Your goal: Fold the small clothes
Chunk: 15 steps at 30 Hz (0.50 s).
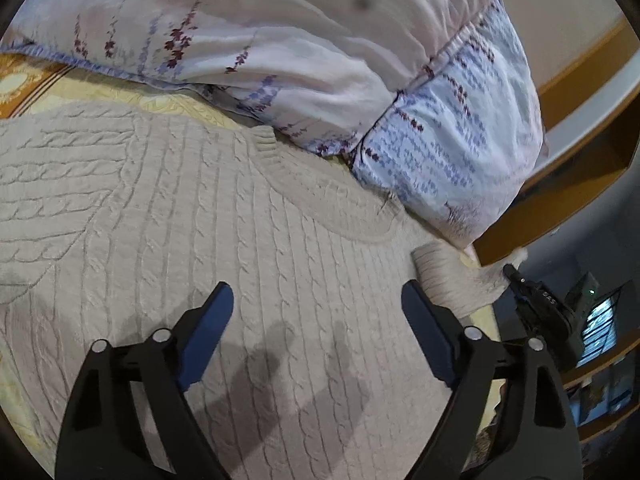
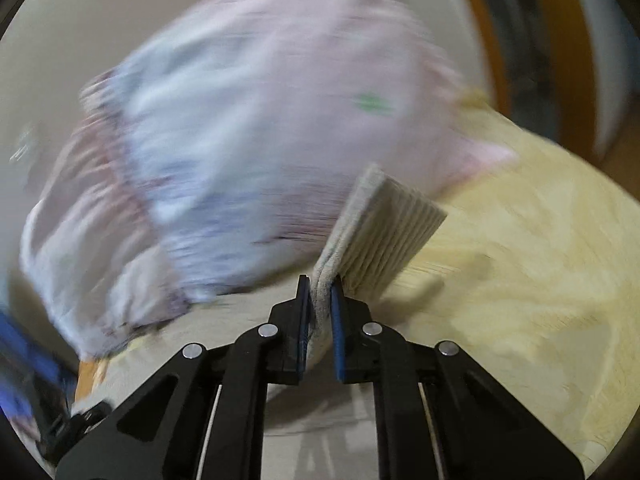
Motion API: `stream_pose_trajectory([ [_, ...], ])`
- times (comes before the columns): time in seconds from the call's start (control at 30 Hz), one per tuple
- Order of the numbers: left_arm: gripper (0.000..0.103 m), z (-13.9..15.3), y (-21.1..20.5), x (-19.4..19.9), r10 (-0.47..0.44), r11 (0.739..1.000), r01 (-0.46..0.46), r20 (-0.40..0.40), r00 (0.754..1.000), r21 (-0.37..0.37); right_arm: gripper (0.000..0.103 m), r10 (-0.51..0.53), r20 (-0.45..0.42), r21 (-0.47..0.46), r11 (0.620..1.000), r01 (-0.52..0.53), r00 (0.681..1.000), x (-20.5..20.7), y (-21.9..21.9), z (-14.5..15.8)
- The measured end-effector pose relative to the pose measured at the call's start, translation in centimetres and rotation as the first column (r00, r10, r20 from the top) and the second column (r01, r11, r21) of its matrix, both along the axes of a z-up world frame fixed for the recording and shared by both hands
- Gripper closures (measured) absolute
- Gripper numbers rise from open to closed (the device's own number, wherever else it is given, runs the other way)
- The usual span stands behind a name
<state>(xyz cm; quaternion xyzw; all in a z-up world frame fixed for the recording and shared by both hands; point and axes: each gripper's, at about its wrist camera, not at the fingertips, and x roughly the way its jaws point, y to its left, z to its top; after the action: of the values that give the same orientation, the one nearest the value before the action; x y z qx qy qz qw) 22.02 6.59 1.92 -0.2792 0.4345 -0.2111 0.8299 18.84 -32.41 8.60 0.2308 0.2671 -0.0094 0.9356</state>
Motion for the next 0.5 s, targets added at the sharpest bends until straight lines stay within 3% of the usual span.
stream_pose_trajectory([
  [0.07, 0.024, -0.2, 0.6, 0.0, 0.015, 0.999, -0.015, -0.001, 1.0, -0.045, 0.092, 0.119, 0.03, -0.045, 0.992, -0.118, 0.992, 0.8, 3.9, 1.1],
  [0.17, 0.025, -0.5, 1.7, -0.2, 0.053, 0.993, -0.054, -0.012, 0.999, -0.104, 0.091, 0.342, 0.004, -0.081, 0.937, -0.341, 0.94, 2.2, 10.7, 1.2],
  [0.2, 0.025, -0.6, 1.9, -0.2, 0.058, 0.992, -0.059, -0.018, 0.998, -0.113, 0.082, 0.412, -0.022, -0.072, 0.908, -0.412, 0.911, 2.7, 12.7, 0.8],
  [0.23, 0.025, -0.9, 2.1, -0.2, 0.062, 0.99, -0.066, -0.034, 0.998, -0.122, 0.075, 0.502, -0.068, -0.042, 0.862, -0.505, 0.862, 3.2, 15.2, -0.2],
  [0.27, 0.025, -1.1, 2.3, -0.3, 0.066, 0.99, -0.071, -0.046, 0.997, -0.123, 0.057, 0.543, -0.098, -0.019, 0.837, -0.547, 0.834, 3.4, 16.4, -0.9],
  [0.3, 0.025, -1.3, 2.5, -0.3, 0.069, 0.989, -0.076, -0.059, 0.996, -0.125, 0.046, 0.573, -0.122, 0.007, 0.817, -0.577, 0.81, 3.4, 17.4, -1.7],
  [0.4, 0.025, -1.7, 2.4, -0.2, 0.073, 0.989, -0.082, -0.079, 0.994, -0.12, 0.045, 0.571, -0.128, 0.07, 0.82, -0.567, 0.811, 2.5, 16.4, -3.0],
  [0.5, 0.03, -1.9, 2.2, 0.0, 0.073, 0.991, -0.083, -0.09, 0.993, -0.109, 0.045, 0.499, -0.148, 0.184, 0.862, -0.472, 0.854, 1.1, 11.8, -4.1],
])
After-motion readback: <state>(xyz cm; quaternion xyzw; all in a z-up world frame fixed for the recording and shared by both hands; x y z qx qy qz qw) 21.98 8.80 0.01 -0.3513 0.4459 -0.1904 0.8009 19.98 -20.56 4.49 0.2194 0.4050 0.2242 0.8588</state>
